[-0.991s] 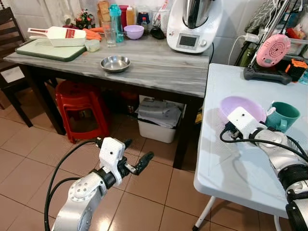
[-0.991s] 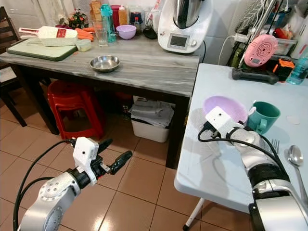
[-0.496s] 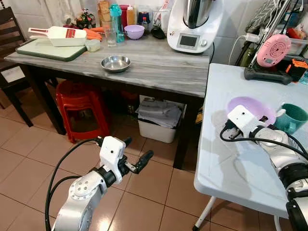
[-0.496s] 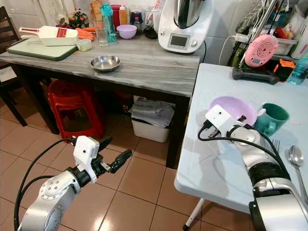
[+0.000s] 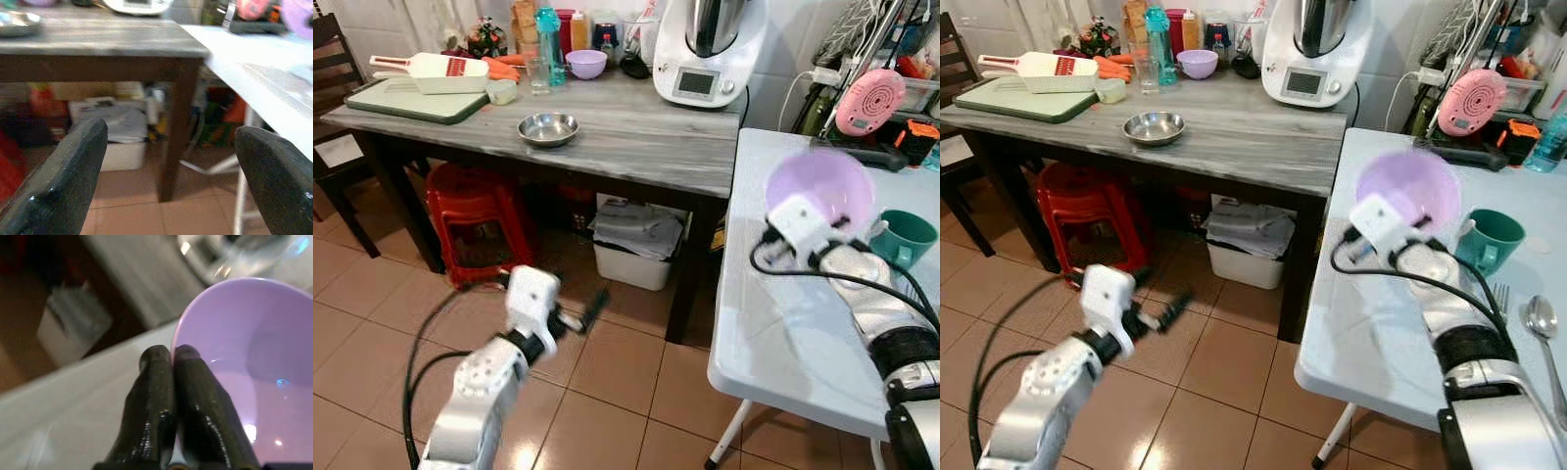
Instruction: Setting the table
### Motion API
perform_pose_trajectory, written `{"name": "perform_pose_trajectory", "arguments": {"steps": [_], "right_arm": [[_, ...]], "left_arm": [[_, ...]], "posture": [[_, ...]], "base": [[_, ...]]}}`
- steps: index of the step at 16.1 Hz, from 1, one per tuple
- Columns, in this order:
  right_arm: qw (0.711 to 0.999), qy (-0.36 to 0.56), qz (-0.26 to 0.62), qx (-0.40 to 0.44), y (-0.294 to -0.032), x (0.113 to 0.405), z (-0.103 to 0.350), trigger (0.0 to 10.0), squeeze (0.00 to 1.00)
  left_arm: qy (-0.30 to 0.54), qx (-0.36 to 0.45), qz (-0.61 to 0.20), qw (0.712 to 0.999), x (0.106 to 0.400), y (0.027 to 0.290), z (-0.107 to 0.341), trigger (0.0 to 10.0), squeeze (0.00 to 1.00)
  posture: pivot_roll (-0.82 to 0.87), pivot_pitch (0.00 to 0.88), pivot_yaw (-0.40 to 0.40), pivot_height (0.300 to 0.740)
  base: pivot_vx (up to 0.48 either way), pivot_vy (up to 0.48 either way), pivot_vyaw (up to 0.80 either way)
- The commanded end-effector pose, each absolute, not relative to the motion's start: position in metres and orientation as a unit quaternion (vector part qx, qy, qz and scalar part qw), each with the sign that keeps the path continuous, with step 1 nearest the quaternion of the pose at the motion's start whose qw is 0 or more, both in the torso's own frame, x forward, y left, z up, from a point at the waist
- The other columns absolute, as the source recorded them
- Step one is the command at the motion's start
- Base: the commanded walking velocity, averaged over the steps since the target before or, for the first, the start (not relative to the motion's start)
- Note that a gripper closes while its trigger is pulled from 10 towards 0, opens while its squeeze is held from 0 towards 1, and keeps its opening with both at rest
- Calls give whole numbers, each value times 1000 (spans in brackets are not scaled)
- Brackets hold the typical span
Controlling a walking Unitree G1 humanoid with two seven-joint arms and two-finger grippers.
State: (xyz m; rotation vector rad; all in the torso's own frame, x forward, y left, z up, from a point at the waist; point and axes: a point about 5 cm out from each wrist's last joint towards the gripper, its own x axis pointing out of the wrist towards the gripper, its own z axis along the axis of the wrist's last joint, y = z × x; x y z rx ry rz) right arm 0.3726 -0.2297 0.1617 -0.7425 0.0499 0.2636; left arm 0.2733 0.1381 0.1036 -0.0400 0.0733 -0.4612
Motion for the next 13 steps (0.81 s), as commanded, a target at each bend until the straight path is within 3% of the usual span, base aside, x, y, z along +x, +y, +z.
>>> {"name": "perform_pose_trajectory", "arguments": {"steps": [1, 5, 8, 10, 13], "right_arm": [[925, -26, 130, -355, -215, 374, 176, 10000, 0], [949, -78, 115, -282, -183, 363, 180, 10000, 0], [956, -115, 95, -254, -177, 343, 182, 10000, 0], [969, -94, 79, -214, -173, 328, 169, 10000, 0], [977, -68, 68, -191, -174, 317, 155, 10000, 0]], "left_arm": [[35, -31, -207, 977, 279, 143, 104, 10000, 0], [9, -48, -172, 984, 295, 142, 114, 10000, 0], [0, -60, -138, 989, 300, 146, 115, 10000, 0], [-3, -67, -116, 991, 302, 154, 115, 10000, 0], [-3, -82, -110, 990, 304, 155, 114, 10000, 0]], "posture": [[-5, 0, -24, 740], [-22, 0, -17, 740], [-20, 0, -14, 740], [-19, 0, -20, 740], [-29, 0, -19, 740]], "base": [[0, 0, 0], [0, 0, 0], [0, 0, 0], [0, 0, 0], [0, 0, -700]]}}
